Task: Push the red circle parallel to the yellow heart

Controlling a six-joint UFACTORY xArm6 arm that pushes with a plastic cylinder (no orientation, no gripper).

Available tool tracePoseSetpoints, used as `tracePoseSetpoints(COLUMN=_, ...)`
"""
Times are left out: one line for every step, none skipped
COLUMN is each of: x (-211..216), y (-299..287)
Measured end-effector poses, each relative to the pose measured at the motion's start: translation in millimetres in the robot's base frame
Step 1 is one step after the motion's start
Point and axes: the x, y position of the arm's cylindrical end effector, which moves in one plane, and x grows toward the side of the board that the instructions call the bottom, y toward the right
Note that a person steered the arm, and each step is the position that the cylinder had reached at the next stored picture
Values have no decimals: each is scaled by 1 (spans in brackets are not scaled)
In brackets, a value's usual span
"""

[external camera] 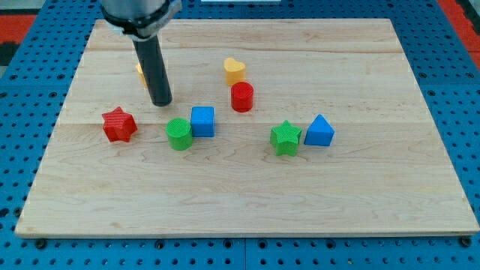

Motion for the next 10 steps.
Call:
tracePoseSetpoints(x=18, y=46)
tracePoseSetpoints(x=20, y=89)
tracePoseSetpoints(x=34, y=97)
tracePoseSetpoints(x=15, y=92)
tracePoseSetpoints(x=-8, y=121)
tracePoseSetpoints(x=-16, y=159)
tracePoseSetpoints(x=-6, y=204)
tracePoseSetpoints(x=3, y=206)
tracePoseSetpoints(x=0, y=206)
tracePoseSetpoints(x=15, y=211)
